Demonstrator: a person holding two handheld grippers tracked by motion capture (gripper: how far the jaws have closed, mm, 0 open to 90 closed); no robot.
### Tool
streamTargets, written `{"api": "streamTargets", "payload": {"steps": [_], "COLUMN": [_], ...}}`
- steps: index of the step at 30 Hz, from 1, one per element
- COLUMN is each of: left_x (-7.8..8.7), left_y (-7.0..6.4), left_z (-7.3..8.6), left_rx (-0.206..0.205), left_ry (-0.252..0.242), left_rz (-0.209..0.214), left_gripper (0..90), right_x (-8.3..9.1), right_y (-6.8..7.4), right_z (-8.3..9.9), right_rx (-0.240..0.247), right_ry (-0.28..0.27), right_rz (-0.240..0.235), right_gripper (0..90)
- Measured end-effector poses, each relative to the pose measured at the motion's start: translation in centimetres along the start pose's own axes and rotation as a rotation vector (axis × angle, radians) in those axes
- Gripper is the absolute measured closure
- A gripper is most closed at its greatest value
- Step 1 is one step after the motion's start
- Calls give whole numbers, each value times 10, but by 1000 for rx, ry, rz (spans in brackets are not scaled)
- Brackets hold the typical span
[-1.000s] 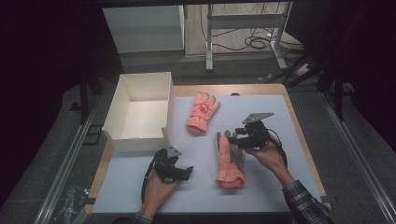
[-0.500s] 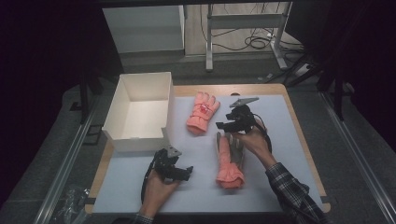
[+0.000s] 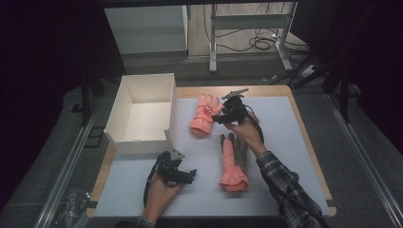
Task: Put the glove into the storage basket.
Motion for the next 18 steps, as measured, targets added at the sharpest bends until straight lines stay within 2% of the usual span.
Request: {"api": "streamTargets", "payload": {"steps": [12,15,18], "left_x": [0,0,0], "left_y": [0,0,0], "left_z": [0,0,0], "left_rx": [0,1,1], "left_ry": [-1,0,-1], "left_rz": [0,1,0], "left_gripper": [1,1,1], "right_x": [-34,-41,-49], "right_y": [-15,-15,-16], "right_z": [-15,-20,-23], "right_rx": [4,-2,7], "right_ry": [22,25,36], "right_rz": [37,31,46], "right_gripper": [365,365,365]}}
Point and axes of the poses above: each handheld gripper's, and its own axes: x roughly backward along the jaws, z roughly out of its underside, y roughly to its left, the point moved 6 cm from there along -x, roughly forward along the jaws, and after that the axes turned 1 degree about z, right-handed, at the moved point
